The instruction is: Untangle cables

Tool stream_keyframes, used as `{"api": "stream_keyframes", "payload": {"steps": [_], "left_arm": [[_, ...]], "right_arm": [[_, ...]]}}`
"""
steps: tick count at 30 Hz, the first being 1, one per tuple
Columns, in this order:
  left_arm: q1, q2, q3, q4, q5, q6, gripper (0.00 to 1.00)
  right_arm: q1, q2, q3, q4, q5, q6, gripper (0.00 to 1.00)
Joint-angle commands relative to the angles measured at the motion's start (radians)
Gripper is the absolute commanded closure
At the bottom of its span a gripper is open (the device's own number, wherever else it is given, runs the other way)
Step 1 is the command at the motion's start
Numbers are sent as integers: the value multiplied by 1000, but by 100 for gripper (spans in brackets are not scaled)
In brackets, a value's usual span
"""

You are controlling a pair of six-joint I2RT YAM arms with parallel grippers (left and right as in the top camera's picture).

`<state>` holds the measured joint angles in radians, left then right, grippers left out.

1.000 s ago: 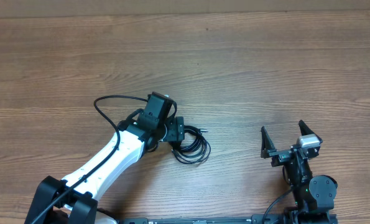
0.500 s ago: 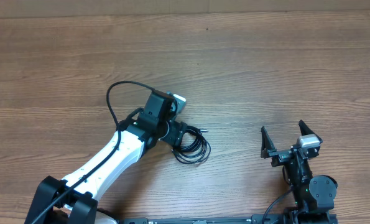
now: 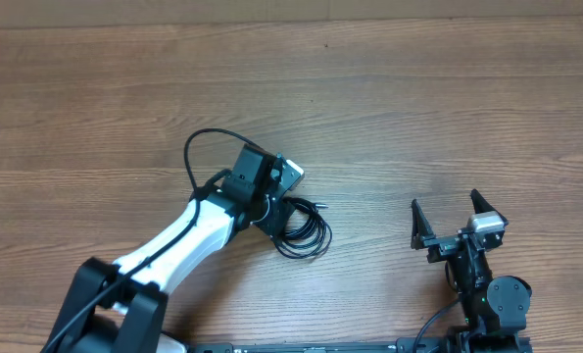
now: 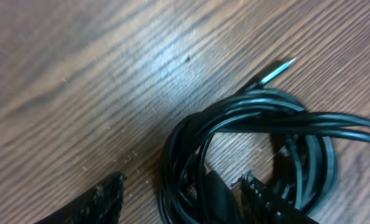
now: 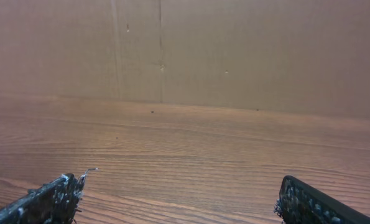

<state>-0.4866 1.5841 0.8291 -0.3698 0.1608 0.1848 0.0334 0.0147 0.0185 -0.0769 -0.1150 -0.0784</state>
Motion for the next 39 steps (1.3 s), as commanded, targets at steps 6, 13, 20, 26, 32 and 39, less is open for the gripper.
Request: {"api": "stream_keyframes", "payload": {"steps": [6, 13, 20, 26, 32, 39], "left_arm": [[2, 122, -2, 10, -3, 16, 77], [2, 121, 0, 22, -3, -37, 96], [3, 101, 72, -74, -6, -168, 96], [3, 68, 175, -213, -6, -298, 96], [3, 42, 241, -301, -6, -340, 96], [2, 31, 245, -309, -4, -427, 96]], "right_arm": [[5, -12, -11, 3, 10, -2, 0], [5, -12, -11, 4, 10, -2, 0], [5, -12, -11, 3, 10, -2, 0], [5, -12, -11, 4, 10, -2, 0], [5, -12, -11, 4, 10, -2, 0], [5, -12, -11, 4, 10, -2, 0]]}}
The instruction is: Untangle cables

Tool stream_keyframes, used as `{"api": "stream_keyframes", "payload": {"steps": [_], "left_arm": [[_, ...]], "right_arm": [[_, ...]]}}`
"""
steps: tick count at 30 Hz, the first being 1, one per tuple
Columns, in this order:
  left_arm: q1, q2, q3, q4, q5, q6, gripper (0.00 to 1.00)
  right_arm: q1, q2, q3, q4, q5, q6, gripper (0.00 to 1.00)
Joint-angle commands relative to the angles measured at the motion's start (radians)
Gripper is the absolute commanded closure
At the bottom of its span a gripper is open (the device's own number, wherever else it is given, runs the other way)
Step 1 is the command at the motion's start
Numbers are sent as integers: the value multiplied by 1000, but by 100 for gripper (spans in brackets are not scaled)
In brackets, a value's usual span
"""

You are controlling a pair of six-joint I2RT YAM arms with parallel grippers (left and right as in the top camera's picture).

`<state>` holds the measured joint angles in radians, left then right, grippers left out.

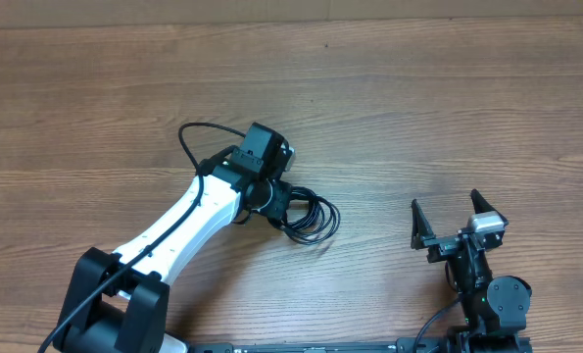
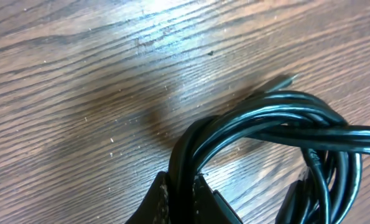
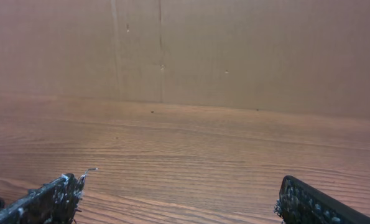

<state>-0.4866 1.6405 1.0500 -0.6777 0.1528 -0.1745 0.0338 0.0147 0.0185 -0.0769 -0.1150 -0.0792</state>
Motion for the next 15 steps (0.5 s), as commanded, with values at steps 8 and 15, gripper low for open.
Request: {"api": "stream_keyframes", "payload": {"steps": [8, 15], "left_arm": [[2, -25, 25, -23, 4, -90, 96], [2, -28, 28, -56, 5, -137, 96]], "right_arm": [[4, -12, -11, 4, 10, -1, 0], [4, -12, -11, 4, 10, -1, 0]]}}
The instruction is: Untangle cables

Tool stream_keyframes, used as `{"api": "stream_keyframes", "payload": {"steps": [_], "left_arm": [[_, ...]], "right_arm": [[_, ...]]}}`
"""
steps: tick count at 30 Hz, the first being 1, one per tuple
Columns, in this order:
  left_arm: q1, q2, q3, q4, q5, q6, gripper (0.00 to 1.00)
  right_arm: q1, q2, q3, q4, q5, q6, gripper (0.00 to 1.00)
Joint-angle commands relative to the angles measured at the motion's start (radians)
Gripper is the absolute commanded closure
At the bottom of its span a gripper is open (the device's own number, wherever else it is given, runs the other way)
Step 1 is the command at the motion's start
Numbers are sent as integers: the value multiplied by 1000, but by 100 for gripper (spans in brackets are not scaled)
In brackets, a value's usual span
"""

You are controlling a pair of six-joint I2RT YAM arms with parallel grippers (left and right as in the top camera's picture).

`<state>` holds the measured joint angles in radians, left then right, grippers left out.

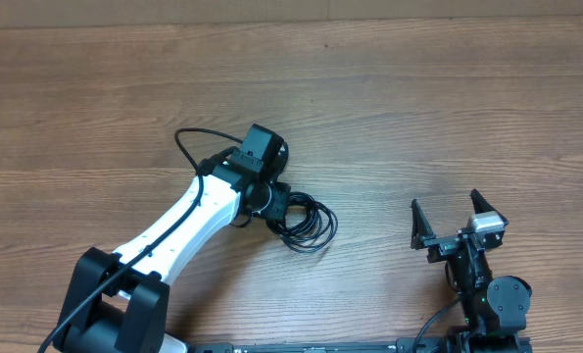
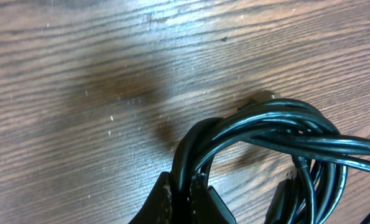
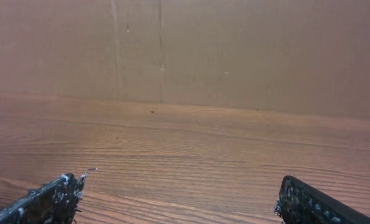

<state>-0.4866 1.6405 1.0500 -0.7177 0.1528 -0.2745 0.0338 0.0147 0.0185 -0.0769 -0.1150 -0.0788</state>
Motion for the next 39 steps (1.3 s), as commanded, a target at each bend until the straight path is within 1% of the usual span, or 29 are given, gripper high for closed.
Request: {"api": "stream_keyframes", "payload": {"steps": [1, 8, 12, 26, 33, 39], "left_arm": [[2, -29, 31, -27, 5, -37, 96], [2, -55, 87, -121, 102, -37, 96], [2, -86, 115, -152, 103, -37, 96], [2, -263, 131, -166, 103, -37, 96], [0, -275, 131, -145, 110, -37, 96], [-45, -275, 131, -129, 108, -37, 96]], "right_arm": [[4, -12, -11, 3, 10, -1, 0], [4, -12, -11, 4, 10, -1, 0], [4, -12, -11, 4, 10, -1, 0], [4, -12, -11, 4, 10, -1, 0], [4, -12, -11, 3, 10, -1, 0], [4, -12, -11, 4, 10, -1, 0]]}}
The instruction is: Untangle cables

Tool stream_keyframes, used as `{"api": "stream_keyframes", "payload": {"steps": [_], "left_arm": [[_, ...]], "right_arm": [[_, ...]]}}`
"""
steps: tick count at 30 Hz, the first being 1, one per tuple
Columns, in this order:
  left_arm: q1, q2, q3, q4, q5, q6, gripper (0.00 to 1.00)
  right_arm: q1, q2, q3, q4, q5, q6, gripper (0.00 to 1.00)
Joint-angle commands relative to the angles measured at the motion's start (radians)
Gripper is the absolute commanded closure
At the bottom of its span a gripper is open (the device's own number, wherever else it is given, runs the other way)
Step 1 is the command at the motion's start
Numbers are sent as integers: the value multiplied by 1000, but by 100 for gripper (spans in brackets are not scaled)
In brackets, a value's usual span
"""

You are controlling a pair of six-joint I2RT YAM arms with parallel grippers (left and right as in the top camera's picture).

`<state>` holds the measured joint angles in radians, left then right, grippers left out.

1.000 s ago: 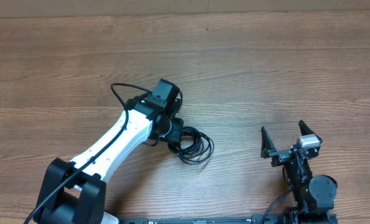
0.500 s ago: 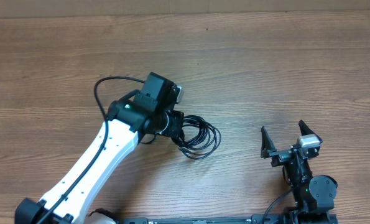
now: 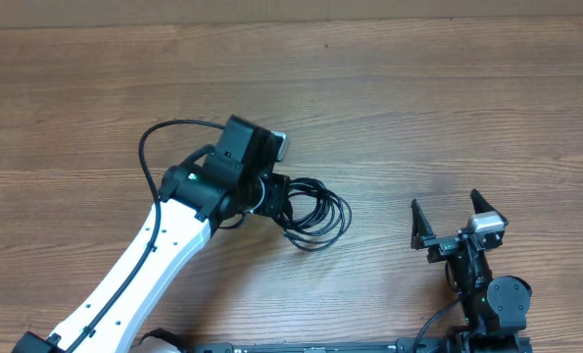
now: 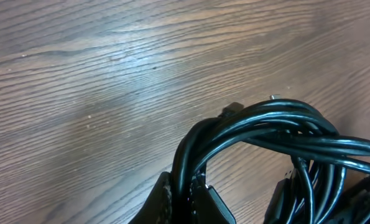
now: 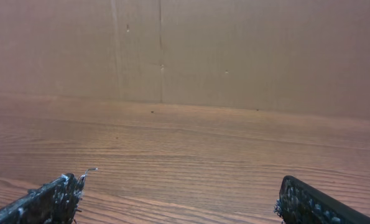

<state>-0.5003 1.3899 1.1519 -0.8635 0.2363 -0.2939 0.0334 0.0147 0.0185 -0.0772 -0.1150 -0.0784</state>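
Note:
A tangled bundle of black cables hangs at the middle of the wooden table, lifted off the wood, its coils showing large in the left wrist view. My left gripper is shut on the left part of the coil, several strands pinched between its fingers. A plug tip pokes out behind the coils. My right gripper rests at the lower right, open and holding nothing, well apart from the cables; in its own view the right gripper faces bare wood.
The wooden table stretches all round. A brown cardboard wall stands at the table's far edge. The left arm's own black cable loop arches to the left of its wrist.
My left gripper, still shut on the coil, has moved slightly up and to the left and stands higher above the table, the cables lifted with it. The right arm has not moved.
First my left gripper was open over the coil lying on the table. Then it was shut on the coil's left part. After that it held the bundle a little higher, and now holds it raised further. The right gripper stayed open and still throughout.

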Motion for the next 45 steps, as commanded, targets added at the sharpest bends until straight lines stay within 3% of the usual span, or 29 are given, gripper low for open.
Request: {"api": "stream_keyframes", "payload": {"steps": [1, 25, 40, 45], "left_arm": [[-48, -24, 29, 27, 19, -18, 96], [-137, 16, 29, 109, -64, -154, 96], [-159, 200, 29, 105, -59, -242, 96], [-182, 256, 29, 105, -64, -352, 96]], "right_arm": [[5, -12, -11, 4, 10, -2, 0], [5, -12, -11, 4, 10, -2, 0], [5, -12, -11, 4, 10, -2, 0], [5, -12, -11, 4, 10, -2, 0]]}}
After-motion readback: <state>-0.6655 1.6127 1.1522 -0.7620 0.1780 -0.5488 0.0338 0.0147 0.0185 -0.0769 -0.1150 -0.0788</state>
